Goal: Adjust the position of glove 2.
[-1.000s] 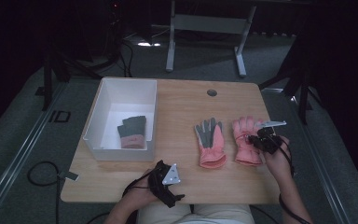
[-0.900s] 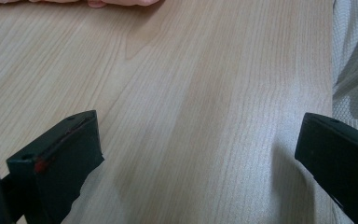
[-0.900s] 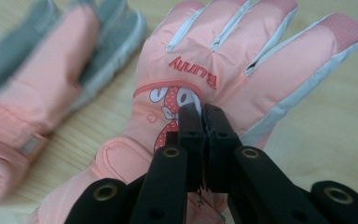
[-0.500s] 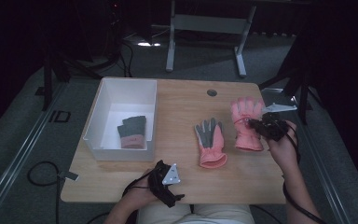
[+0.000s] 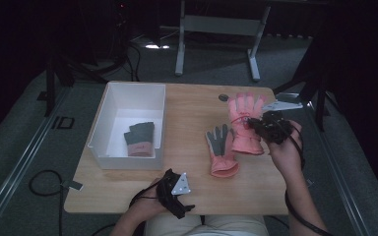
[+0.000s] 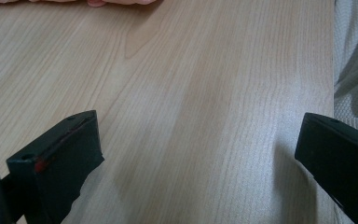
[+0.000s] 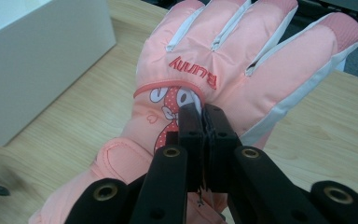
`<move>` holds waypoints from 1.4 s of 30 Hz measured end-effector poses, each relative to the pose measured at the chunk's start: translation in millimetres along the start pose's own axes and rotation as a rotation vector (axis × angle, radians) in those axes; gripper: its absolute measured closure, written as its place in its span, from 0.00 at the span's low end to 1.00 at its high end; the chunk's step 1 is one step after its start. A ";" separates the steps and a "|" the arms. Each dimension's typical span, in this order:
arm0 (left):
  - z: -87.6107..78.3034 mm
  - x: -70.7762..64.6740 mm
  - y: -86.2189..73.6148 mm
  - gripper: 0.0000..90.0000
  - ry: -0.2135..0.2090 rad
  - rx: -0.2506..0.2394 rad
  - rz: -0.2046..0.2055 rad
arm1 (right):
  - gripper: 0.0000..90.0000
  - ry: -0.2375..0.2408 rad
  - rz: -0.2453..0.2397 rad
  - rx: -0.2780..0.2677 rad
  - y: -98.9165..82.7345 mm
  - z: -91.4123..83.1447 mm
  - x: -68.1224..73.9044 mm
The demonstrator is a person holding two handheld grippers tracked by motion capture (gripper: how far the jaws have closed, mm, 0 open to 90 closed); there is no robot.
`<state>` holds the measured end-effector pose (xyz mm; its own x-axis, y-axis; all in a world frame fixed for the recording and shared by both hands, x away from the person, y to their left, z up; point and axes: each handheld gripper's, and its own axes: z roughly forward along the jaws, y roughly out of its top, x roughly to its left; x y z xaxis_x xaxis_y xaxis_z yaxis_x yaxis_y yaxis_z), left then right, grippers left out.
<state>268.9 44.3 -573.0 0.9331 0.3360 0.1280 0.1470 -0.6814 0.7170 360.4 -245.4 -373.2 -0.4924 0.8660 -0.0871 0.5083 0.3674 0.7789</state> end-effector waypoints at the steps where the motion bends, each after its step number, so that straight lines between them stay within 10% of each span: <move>1: 0.0 -0.1 0.1 0.00 0.000 -0.001 0.000 | 0.97 0.000 -0.002 0.001 0.1 1.3 4.3; 12: -0.1 -0.3 0.0 0.00 -0.001 0.003 0.007 | 0.97 0.011 -0.001 0.072 -17.4 31.6 30.8; 42: 0.2 -0.3 -0.2 0.00 -0.005 0.003 0.010 | 0.96 0.033 0.045 0.234 -58.8 108.0 28.6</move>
<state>268.6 44.2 -573.3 0.9362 0.3261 0.1315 0.1390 -0.6867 0.7135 392.7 -205.6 -488.5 -0.4861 0.8733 -0.0320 0.6783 0.4001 0.6163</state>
